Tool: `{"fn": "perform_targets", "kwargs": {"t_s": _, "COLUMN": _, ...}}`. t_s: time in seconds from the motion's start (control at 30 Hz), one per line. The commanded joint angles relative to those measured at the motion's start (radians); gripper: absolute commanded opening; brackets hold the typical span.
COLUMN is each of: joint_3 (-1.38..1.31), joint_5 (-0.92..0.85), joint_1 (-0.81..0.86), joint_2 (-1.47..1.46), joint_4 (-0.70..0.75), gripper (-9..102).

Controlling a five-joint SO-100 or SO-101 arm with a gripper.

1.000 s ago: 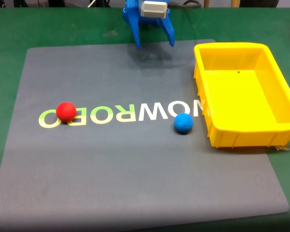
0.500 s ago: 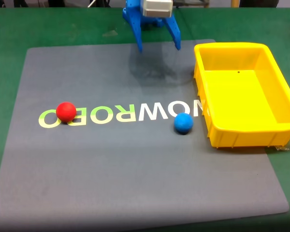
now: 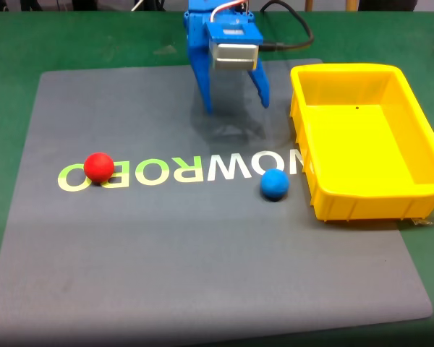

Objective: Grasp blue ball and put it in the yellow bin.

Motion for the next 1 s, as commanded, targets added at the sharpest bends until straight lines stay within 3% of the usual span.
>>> {"fn": "perform_targets", "kwargs": {"t_s": 0.0, "joint_3": -0.109, "joint_5": -0.002, "joint_1": -0.017, "joint_2": -0.058, "joint_4": -0.064, "gripper": 36}}
{"fn": "perform_targets", "kwargs": {"t_s": 0.97, "joint_3": -0.565, "joint_5": 0.015, "joint_1": -0.098, "joint_2": -0.611, "joint_4": -0.178, "gripper": 34}}
